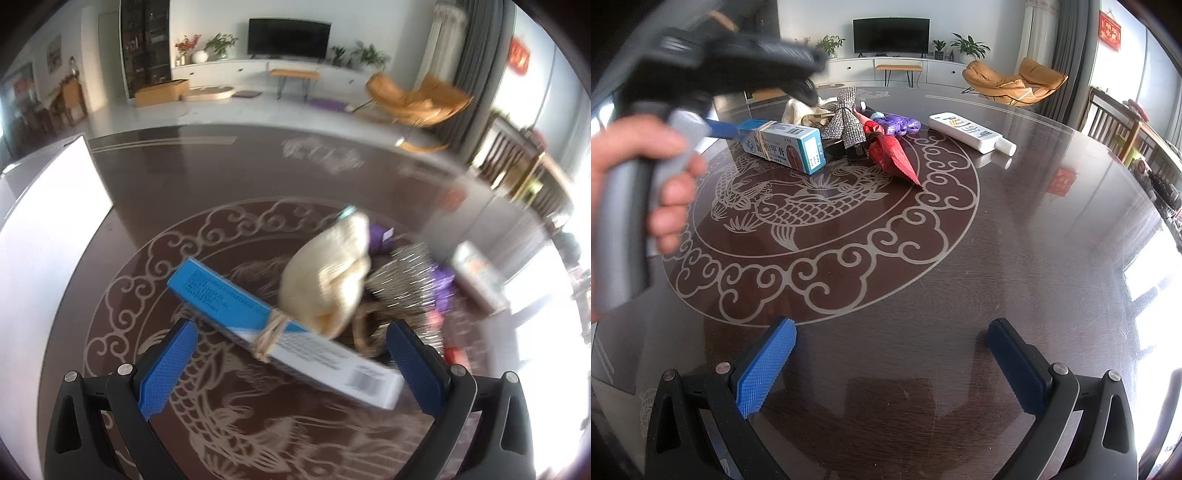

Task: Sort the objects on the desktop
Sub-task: 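Grasp the blue-and-white string-tied box with the left gripper, then hold the blue box in the left gripper while the right gripper reaches for the red packet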

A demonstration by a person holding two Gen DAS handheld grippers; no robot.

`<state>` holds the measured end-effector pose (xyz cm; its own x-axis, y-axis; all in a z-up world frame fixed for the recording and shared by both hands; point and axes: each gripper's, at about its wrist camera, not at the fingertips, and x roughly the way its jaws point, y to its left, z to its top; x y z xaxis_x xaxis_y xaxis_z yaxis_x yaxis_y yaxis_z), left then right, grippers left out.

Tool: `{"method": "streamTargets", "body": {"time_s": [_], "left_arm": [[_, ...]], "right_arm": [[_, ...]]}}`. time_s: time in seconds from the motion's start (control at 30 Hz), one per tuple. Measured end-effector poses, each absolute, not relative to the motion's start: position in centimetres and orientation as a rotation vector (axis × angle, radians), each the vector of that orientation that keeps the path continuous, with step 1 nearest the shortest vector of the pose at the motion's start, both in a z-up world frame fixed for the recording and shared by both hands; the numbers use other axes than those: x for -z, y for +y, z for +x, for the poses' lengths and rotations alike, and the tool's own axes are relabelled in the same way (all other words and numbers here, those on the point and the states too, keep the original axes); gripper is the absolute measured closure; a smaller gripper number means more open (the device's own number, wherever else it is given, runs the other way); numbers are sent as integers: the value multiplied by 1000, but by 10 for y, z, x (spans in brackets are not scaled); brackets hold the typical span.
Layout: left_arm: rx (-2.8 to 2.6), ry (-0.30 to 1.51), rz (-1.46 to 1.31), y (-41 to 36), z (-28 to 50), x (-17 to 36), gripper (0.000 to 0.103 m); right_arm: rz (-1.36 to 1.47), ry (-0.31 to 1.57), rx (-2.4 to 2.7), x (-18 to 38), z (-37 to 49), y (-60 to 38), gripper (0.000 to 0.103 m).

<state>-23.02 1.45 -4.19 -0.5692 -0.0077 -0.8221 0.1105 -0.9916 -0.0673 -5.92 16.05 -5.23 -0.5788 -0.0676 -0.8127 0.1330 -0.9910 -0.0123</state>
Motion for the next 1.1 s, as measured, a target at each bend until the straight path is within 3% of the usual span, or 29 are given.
{"method": "streamTargets", "body": {"time_s": [0.23, 0.43, 0.57, 0.73, 0.77, 0.83, 0.87, 0.9, 1.1], "left_arm": [[2723, 298, 1444, -32, -180, 60, 0], [2723, 174, 1460, -57, -158, 64, 0], [2772, 174, 1494, -51, -169, 61, 0], [2755, 0, 1548, -29, -204, 68, 1], [2772, 6, 1541, -28, -207, 68, 5], [2828, 10, 1477, -27, -209, 62, 50], [2842, 6, 1474, -26, -209, 60, 59], [2846, 10, 1475, -27, -210, 59, 76], [2897, 32, 1475, -45, -157, 61, 78]], "right_arm": [[1382, 109, 2693, 52, -59, 160, 0], [1382, 109, 2693, 52, -59, 160, 0], [1382, 109, 2693, 52, -59, 160, 0], [1382, 109, 2693, 52, -59, 160, 0], [1382, 108, 2693, 51, -59, 159, 0], [1382, 109, 2693, 52, -59, 160, 0], [1382, 109, 2693, 51, -59, 159, 0], [1382, 109, 2693, 52, -59, 160, 0], [1382, 109, 2694, 52, -59, 160, 0]]}}
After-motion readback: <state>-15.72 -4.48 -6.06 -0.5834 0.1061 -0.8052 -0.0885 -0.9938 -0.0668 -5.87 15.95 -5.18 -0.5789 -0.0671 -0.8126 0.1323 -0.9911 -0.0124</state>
